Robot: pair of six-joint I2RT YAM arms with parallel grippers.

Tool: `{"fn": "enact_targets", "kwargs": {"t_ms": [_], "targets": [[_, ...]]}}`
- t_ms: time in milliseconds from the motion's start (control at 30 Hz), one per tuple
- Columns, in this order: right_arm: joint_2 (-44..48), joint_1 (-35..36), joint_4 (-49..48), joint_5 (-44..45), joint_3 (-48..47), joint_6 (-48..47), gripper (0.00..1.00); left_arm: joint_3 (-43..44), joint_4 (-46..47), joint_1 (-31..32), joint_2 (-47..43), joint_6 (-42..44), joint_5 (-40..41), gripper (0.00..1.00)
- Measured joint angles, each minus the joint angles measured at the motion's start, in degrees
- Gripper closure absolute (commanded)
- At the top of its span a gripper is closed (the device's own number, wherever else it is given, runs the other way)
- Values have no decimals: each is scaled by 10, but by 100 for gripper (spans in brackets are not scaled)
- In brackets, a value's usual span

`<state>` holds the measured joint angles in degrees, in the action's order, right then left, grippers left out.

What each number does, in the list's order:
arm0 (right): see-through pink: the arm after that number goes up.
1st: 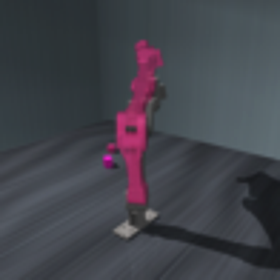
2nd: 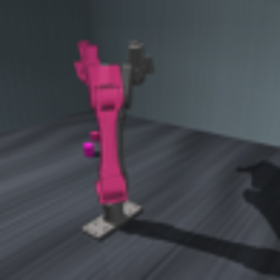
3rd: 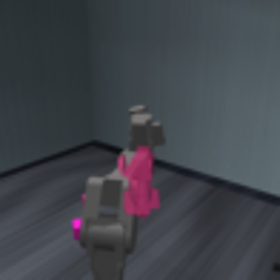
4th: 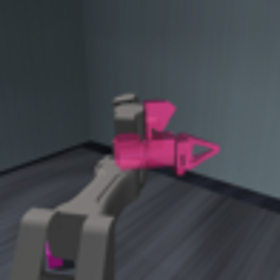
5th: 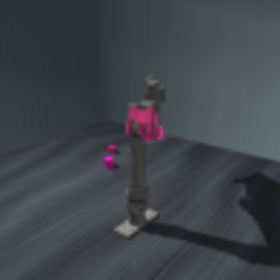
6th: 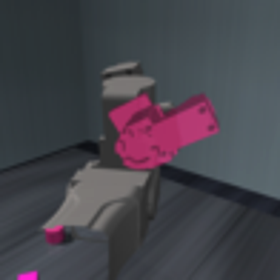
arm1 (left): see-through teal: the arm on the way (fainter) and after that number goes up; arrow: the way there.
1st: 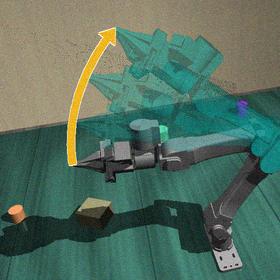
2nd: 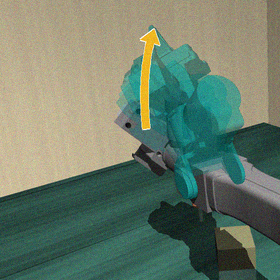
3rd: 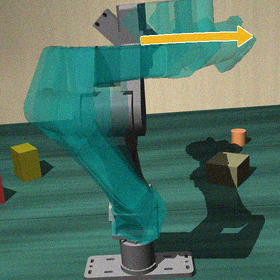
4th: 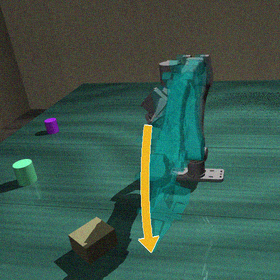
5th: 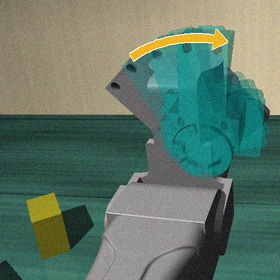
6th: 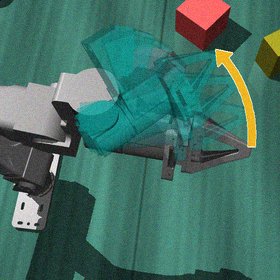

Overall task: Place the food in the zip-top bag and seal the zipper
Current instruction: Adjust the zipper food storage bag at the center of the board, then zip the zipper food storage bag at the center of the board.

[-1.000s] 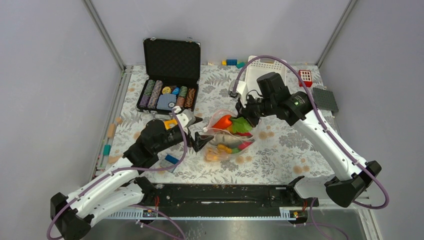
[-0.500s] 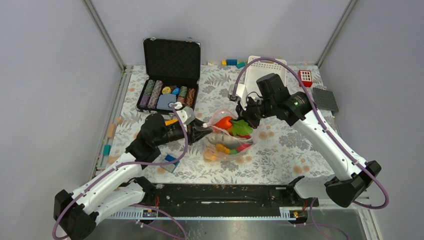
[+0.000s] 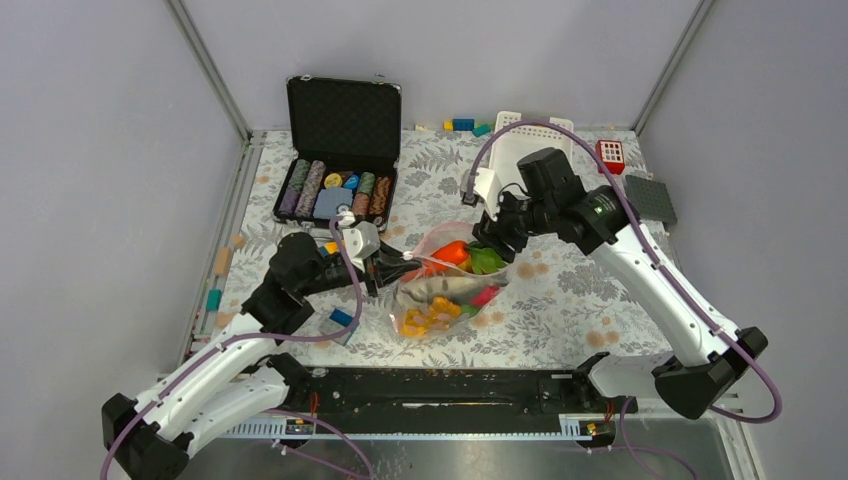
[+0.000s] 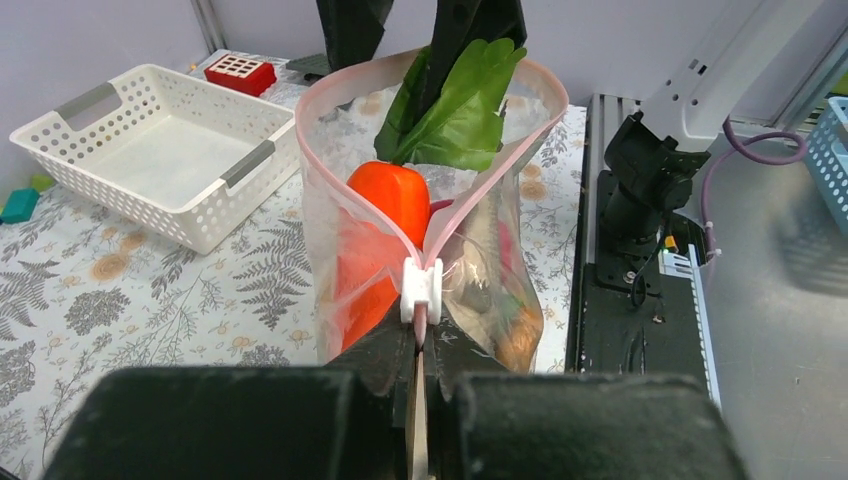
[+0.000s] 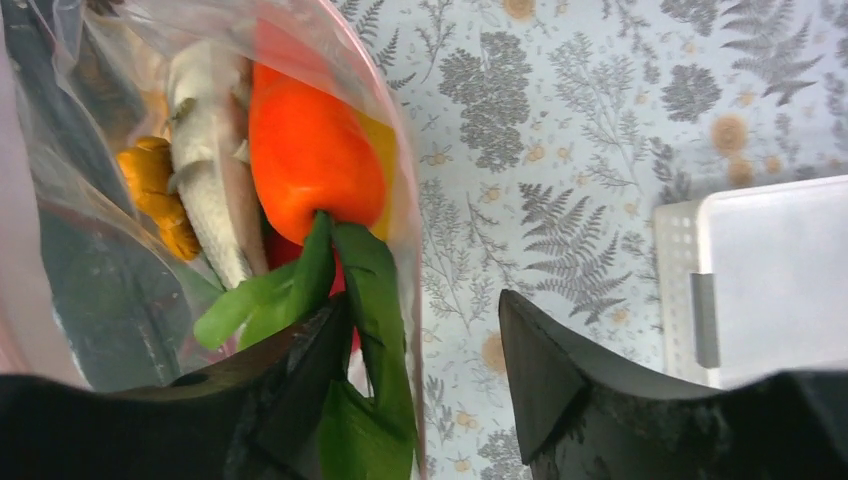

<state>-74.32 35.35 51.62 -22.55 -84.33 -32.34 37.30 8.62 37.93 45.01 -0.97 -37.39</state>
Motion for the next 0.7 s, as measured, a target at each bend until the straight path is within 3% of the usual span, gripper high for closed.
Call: {"fn": "enact_targets", "kwargs": {"t_ms": [100, 300, 500, 700], "targets": [[21, 0, 0, 11, 0, -13, 26, 0, -2, 0, -8, -4, -6, 100], [90, 0, -33, 3, 26, -27, 19, 0, -3, 0, -8, -12, -19, 100], [113, 0, -85, -90, 32, -9, 23, 0, -5, 0, -8, -19, -26, 100], [73, 37, -137, -187, 0, 39, 25, 0, -15, 0, -12, -23, -26, 100]]}}
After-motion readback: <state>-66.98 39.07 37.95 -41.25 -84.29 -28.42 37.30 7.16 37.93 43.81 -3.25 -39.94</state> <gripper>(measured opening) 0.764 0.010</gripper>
